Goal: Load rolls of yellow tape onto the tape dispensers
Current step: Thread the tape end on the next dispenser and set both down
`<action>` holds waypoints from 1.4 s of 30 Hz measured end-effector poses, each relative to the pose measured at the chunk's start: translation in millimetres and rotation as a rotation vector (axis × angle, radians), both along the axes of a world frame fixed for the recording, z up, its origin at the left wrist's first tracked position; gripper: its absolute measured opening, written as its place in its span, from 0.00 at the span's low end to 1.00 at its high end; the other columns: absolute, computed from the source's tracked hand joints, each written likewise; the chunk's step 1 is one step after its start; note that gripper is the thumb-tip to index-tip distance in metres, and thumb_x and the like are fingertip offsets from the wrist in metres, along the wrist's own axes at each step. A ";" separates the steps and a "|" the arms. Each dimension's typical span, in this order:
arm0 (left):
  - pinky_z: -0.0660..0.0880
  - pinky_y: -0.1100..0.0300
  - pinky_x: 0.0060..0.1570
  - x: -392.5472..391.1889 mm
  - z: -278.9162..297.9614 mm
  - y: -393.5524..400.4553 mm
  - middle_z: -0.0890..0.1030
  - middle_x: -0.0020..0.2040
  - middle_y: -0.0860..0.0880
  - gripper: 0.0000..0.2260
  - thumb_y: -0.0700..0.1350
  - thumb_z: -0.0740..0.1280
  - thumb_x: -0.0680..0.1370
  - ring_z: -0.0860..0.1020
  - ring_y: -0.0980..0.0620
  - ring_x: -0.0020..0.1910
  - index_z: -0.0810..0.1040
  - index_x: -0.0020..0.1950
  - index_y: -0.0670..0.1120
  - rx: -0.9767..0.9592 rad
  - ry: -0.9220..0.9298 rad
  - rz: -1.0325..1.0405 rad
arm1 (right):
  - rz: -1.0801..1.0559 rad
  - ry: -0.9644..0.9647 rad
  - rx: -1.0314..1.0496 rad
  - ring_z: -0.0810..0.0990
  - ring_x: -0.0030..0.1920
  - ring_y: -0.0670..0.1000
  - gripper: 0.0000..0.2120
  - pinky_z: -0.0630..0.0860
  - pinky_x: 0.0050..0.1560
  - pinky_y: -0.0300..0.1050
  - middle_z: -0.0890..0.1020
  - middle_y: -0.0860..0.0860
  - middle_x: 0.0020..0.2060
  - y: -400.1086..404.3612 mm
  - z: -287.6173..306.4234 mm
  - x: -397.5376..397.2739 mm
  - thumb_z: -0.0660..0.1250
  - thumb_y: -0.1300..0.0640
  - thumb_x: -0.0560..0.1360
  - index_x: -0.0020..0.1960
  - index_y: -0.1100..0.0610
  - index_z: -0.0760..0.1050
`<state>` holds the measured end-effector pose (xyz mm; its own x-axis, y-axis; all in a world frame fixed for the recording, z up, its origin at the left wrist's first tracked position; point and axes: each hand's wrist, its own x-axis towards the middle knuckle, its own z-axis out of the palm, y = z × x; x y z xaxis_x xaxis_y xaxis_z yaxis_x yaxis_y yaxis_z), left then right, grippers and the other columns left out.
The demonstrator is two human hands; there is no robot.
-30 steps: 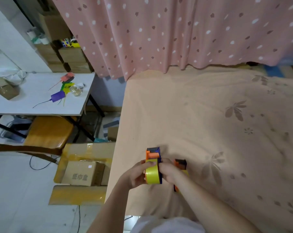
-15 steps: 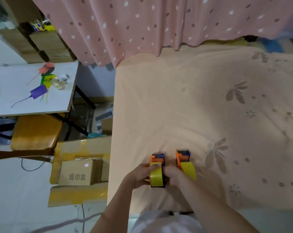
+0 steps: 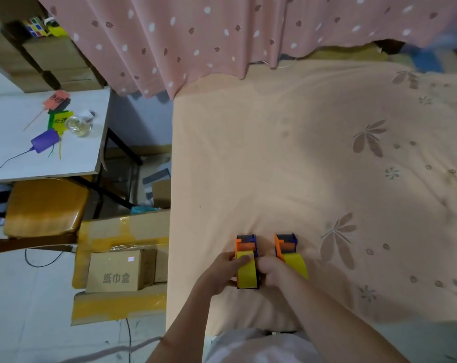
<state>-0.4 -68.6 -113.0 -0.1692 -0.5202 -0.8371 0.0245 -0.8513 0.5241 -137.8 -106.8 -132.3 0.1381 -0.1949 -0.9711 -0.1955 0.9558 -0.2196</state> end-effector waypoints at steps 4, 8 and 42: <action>0.83 0.52 0.45 -2.4 -3.1 3.0 0.86 0.52 0.48 0.11 0.53 0.72 0.78 0.84 0.48 0.49 0.81 0.58 0.50 -0.005 0.003 0.006 | 0.011 0.033 -0.018 0.86 0.41 0.60 0.20 0.84 0.39 0.55 0.85 0.63 0.48 0.7 3.1 -0.2 0.72 0.58 0.77 0.67 0.64 0.75; 0.82 0.53 0.43 -5.2 -1.7 3.9 0.86 0.49 0.49 0.07 0.51 0.70 0.79 0.84 0.50 0.46 0.81 0.54 0.50 0.009 -0.031 0.027 | 0.064 0.140 -0.086 0.83 0.53 0.63 0.23 0.83 0.49 0.57 0.81 0.63 0.57 -0.1 7.6 4.9 0.71 0.56 0.78 0.70 0.59 0.68; 0.70 0.58 0.40 -46.8 23.1 19.8 0.80 0.57 0.39 0.24 0.56 0.62 0.83 0.78 0.47 0.47 0.74 0.68 0.37 0.009 -0.330 -0.043 | 0.087 0.192 -0.310 0.80 0.51 0.58 0.07 0.78 0.55 0.52 0.82 0.60 0.54 14.2 53.3 -6.0 0.62 0.58 0.81 0.54 0.57 0.77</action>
<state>-47.3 -48.8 -89.9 0.0905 -0.5110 -0.8548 -0.1811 -0.8525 0.4904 -143.8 -92.6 -79.0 -0.0118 -0.4794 -0.8775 -0.3389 0.8275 -0.4476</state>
